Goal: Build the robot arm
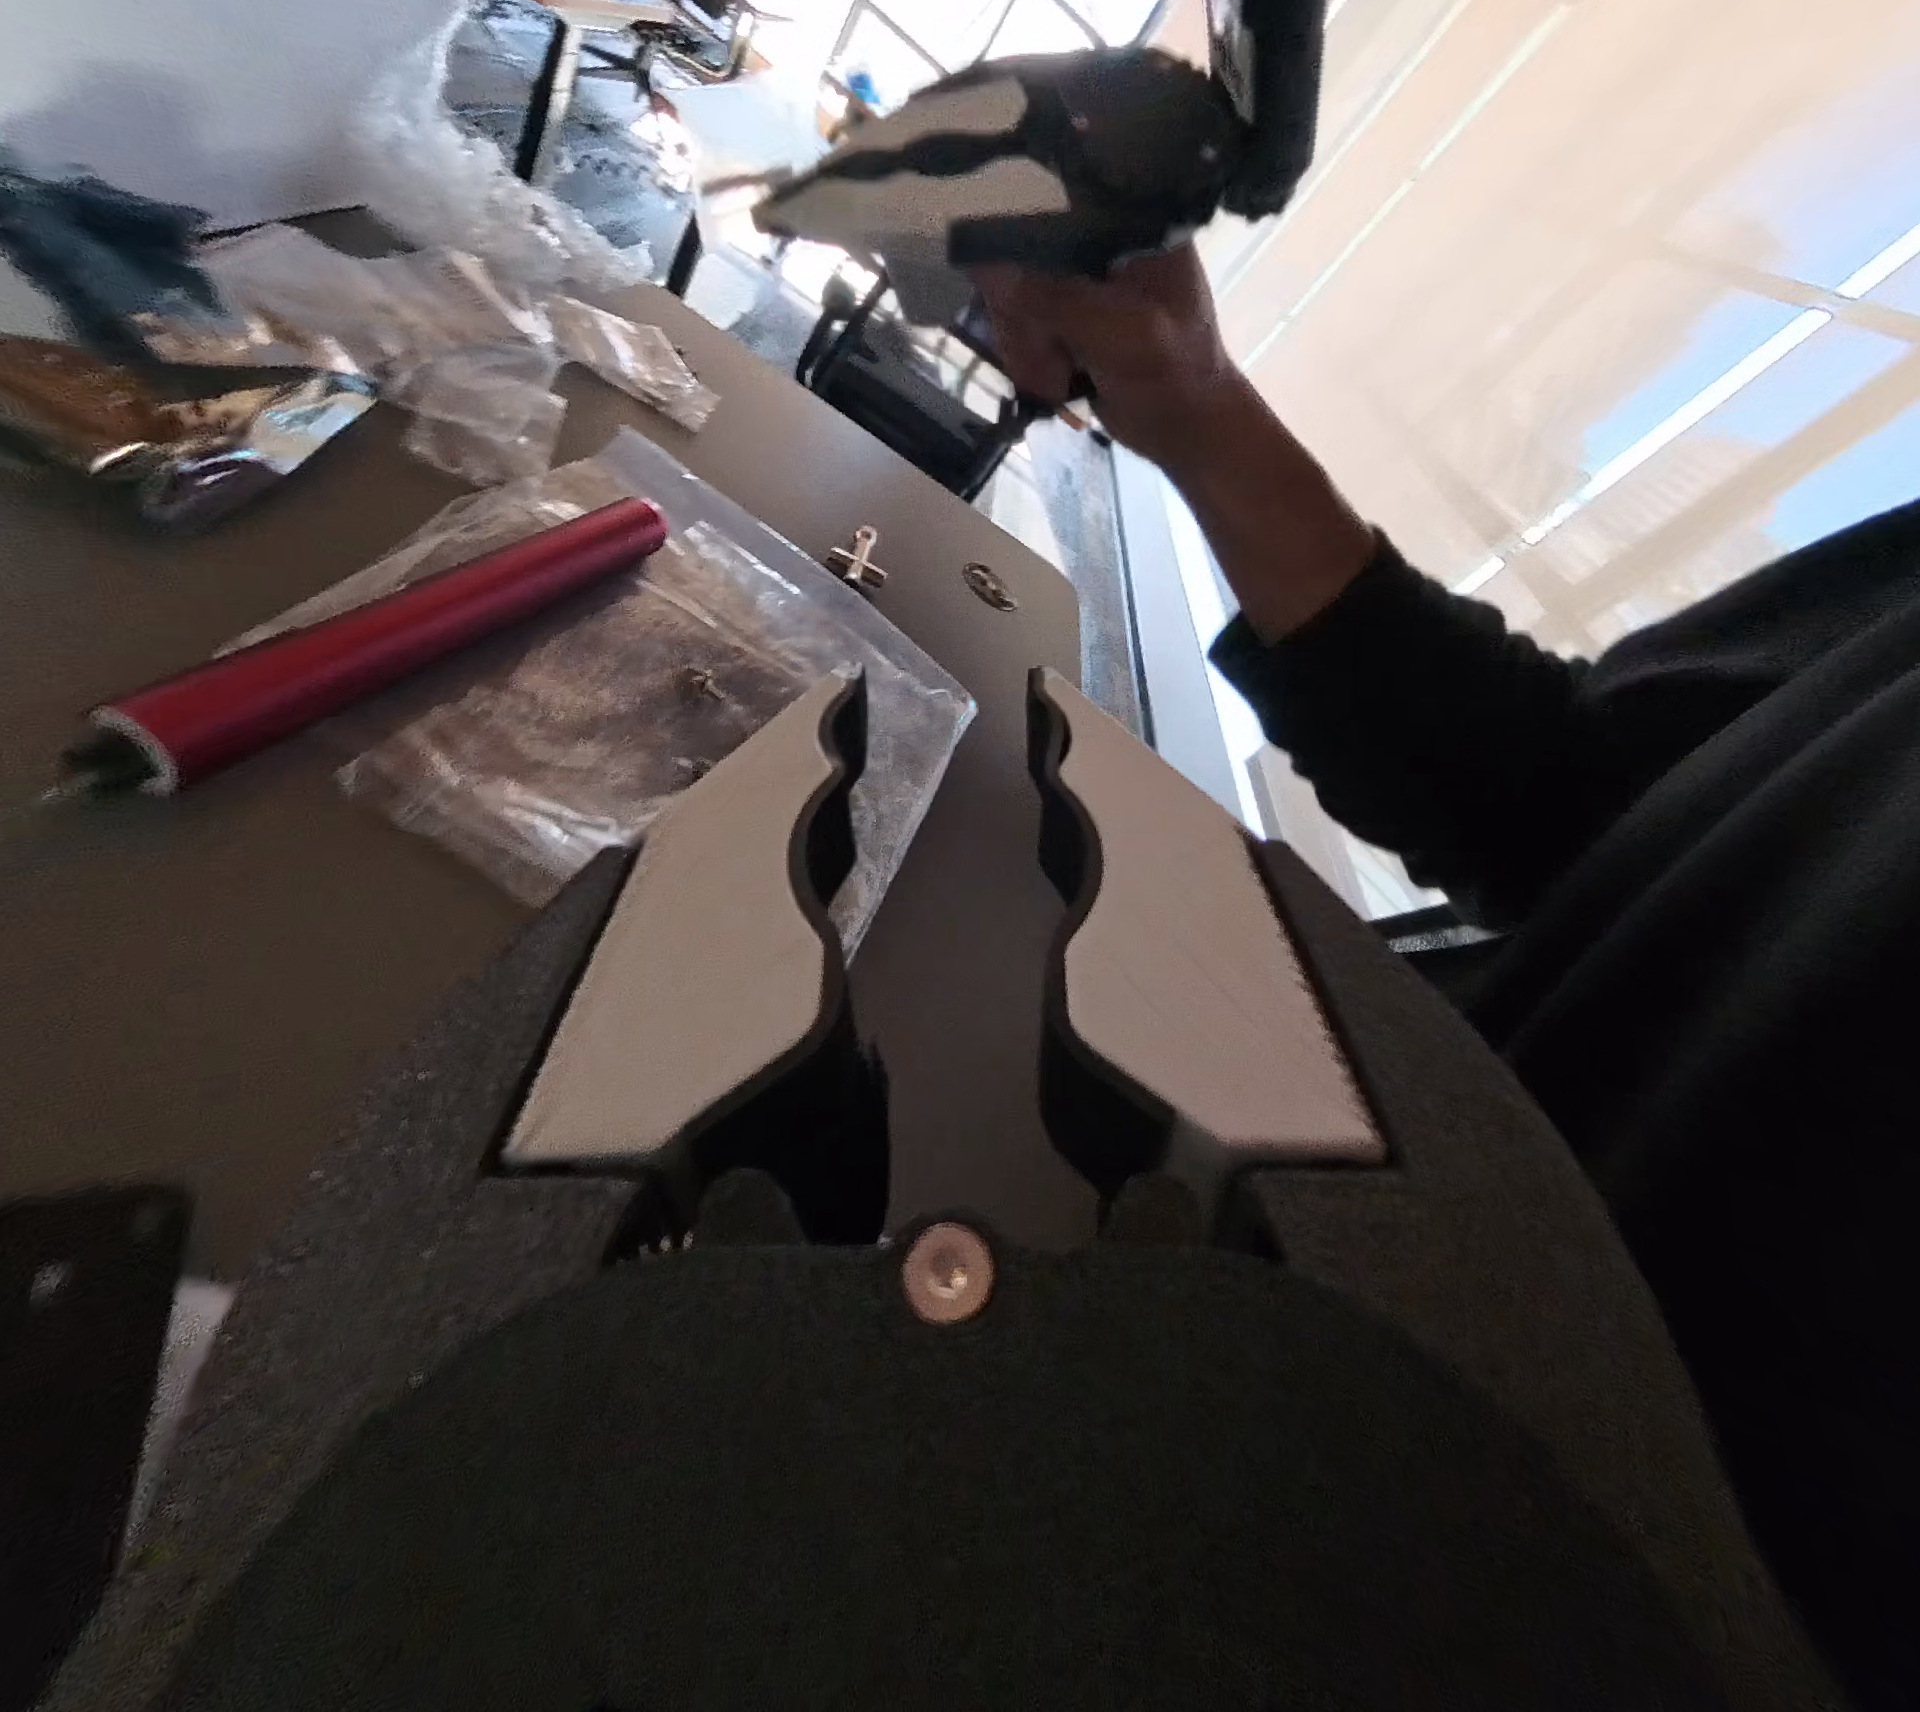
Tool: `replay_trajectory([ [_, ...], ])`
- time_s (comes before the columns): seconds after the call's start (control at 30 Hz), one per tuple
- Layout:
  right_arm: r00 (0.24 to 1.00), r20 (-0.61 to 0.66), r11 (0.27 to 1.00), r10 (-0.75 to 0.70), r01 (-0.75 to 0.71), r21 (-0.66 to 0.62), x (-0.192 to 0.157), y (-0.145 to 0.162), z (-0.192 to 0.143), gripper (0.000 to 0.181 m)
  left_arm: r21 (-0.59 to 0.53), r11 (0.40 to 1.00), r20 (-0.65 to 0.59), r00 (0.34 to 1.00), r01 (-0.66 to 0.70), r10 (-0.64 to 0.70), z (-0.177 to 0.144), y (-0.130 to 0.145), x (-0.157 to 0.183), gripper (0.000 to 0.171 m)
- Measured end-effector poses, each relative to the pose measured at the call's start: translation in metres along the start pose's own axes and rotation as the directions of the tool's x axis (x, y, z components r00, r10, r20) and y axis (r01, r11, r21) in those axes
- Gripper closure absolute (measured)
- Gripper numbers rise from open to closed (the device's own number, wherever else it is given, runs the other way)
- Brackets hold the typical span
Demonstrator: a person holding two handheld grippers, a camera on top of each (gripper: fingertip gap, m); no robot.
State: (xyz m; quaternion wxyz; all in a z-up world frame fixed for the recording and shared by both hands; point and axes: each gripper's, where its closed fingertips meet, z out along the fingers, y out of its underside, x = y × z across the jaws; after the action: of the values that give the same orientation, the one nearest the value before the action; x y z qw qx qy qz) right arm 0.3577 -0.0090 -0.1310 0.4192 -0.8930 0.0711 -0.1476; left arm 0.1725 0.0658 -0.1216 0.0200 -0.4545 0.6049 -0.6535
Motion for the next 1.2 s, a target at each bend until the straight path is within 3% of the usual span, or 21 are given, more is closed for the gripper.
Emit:
replay_trajectory([
  [0.07, 0.968, -0.15, 0.97, -0.199, 0.174, -0.169, 0.043, 0.011, 0.015, 0.181, 0.006, 1.0, 0.036, 0.999, 0.018, -0.019, -0.012, 0.001, 0.0, 0.142],
  [0.17, 0.927, -0.133, 0.907, -0.351, 0.301, -0.296, 0.059, 0.025, 0.045, 0.173, 0.049, 0.998, 0.098, 0.995, 0.032, -0.037, -0.035, -0.003, 0.0, 0.142],
  [0.2, 0.936, -0.102, 0.895, -0.338, 0.286, -0.343, 0.058, 0.035, 0.051, 0.151, 0.06, 0.997, 0.121, 0.992, 0.039, -0.046, -0.044, -0.003, 0.0, 0.142],
  [0.23, 0.95, -0.069, 0.891, -0.305, 0.259, -0.374, 0.055, 0.044, 0.053, 0.141, 0.068, 0.997, 0.145, 0.988, 0.047, -0.056, -0.053, -0.002, -0.001, 0.142],
  [0.47, 0.996, -0.075, 0.984, 0.048, -0.06, -0.168, 0.01, 0.024, -0.001, 0.141, 0.127, 0.991, 0.341, 0.936, 0.046, -0.087, -0.142, 0.016, -0.003, 0.142],
  [0.57, 0.982, 0.036, 0.982, 0.185, -0.186, 0.024, -0.049, -0.012, -0.023, 0.141, 0.125, 0.992, 0.461, 0.885, 0.012, -0.069, -0.191, 0.028, -0.008, 0.142],
  [0.63, 0.955, 0.157, 0.951, 0.253, -0.275, 0.138, -0.101, -0.039, -0.031, 0.123, 0.114, 0.993, 0.535, 0.844, -0.014, -0.049, -0.225, 0.037, -0.007, 0.141],
  [0.77, 0.885, 0.371, 0.896, 0.282, -0.381, 0.227, -0.22, -0.076, -0.019, 0.121, 0.122, 0.99, 0.668, 0.744, -0.072, -0.028, -0.304, 0.055, 0.008, 0.142],
  [0.87, 0.871, 0.405, 0.856, 0.279, -0.416, 0.306, -0.3, -0.108, -0.002, 0.124, 0.095, 0.993, 0.784, 0.62, -0.075, -0.028, -0.371, 0.081, 0.025, 0.137],
  [0.97, 0.879, 0.426, 0.847, 0.212, -0.383, 0.369, -0.38, -0.14, 0.012, 0.119, 0.083, 0.984, 0.892, 0.453, -0.158, -0.003, -0.443, 0.098, 0.049, 0.13],
  [1.03, 0.866, 0.465, 0.835, 0.183, -0.387, 0.391, -0.426, -0.163, 0.021, 0.119, 0.082, 0.979, 0.927, 0.375, -0.188, -0.005, -0.482, 0.11, 0.064, 0.116],
  [1.1, 0.836, 0.519, 0.833, 0.176, -0.408, 0.375, -0.464, -0.183, 0.029, 0.121, 0.121, 0.974, 0.945, 0.324, -0.19, -0.054, -0.516, 0.121, 0.074, 0.1],
  [1.2, 0.821, 0.549, 0.807, 0.156, -0.427, 0.409, -0.498, -0.213, 0.036, 0.13, 0.151, 0.961, 0.968, 0.233, -0.233, -0.096, -0.562, 0.13, 0.085, 0.097],
])
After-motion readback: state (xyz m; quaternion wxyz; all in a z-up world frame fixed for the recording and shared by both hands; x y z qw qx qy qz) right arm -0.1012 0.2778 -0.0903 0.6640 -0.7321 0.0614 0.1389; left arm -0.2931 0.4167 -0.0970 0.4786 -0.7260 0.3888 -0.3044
